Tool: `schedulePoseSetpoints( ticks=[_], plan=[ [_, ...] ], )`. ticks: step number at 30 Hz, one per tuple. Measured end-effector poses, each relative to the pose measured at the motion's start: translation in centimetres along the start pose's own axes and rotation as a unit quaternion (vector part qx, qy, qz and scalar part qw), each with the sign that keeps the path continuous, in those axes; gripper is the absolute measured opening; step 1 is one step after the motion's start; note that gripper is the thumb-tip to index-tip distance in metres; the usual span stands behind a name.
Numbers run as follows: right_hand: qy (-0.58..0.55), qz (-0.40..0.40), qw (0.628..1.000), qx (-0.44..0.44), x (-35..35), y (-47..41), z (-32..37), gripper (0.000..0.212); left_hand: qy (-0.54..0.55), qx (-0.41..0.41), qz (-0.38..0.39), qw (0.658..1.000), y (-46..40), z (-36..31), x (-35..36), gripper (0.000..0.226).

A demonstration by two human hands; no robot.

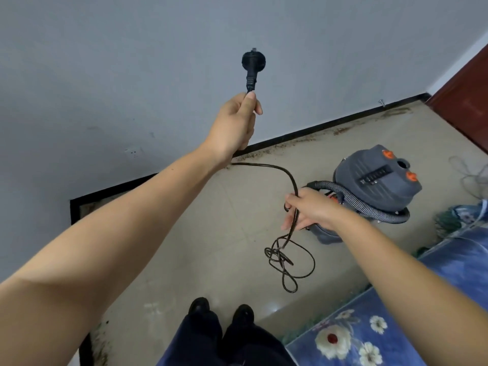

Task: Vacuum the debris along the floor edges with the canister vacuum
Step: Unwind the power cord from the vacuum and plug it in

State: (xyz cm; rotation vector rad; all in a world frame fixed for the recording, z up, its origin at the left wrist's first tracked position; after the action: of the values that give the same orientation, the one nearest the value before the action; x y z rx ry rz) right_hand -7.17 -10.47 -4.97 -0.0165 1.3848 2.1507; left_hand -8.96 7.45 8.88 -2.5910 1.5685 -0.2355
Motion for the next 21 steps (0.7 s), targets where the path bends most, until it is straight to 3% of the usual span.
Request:
schedulePoseSetpoints(
  ticks=[3,5,6,8,10,11,16,21],
  plan=[
    [0.115,0.042,0.992,0.02,0.1,-0.3,-0.4,0.022,-0.001,0.001,-0.014,1.0,-0.1,-0.2,-0.8,0.035],
    [0.256,0.018,0.966,0.042,-0.3,-0.4,-1.0,0.051,0.008,0.0,-0.012,1.0,0.0,-0.2,-1.1,0.036],
    [0.271,-0.013,0.962,0.017,-0.7,-0.1,0.1,0.06,0.012,-0.008,-0.002,1.0,0.2,0.2,-1.2,0.036],
    [0.125,-0.055,0.986,-0.097,-1.7,1.2,4.8,0.057,-0.001,-0.038,0.027,0.999,1.4,1.9,-0.8,0.036],
    [-0.058,-0.037,0.979,-0.19,-1.6,2.5,9.4,0.05,-0.033,-0.084,0.052,0.995,3.5,4.8,-0.6,0.036],
    [-0.097,-0.034,0.972,-0.212,-0.9,2.7,11.2,0.047,-0.041,-0.107,0.054,0.992,4.6,6.3,-0.7,0.036],
    [-0.134,0.028,0.968,-0.21,6.8,1.1,15.6,0.021,-0.08,-0.123,0.018,0.989,7.6,10.2,-4.3,0.032],
    [-0.049,0.02,0.964,-0.26,13.7,-0.6,20.4,0.024,-0.174,-0.112,0.058,0.977,8.7,11.9,-11.3,0.032]
  ],
)
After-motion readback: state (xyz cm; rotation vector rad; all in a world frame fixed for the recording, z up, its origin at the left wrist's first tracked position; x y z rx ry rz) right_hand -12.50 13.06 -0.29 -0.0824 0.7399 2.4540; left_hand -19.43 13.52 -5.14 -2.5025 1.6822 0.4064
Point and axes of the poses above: each hand's wrist, its own y-axis away from the middle knuckle, its own x-axis out of the palm, z = x × y, the point moved 10 cm from there along -y, towards the middle knuckle, and after that the axes turned 12 degrees about x, right-handed, at the moved point
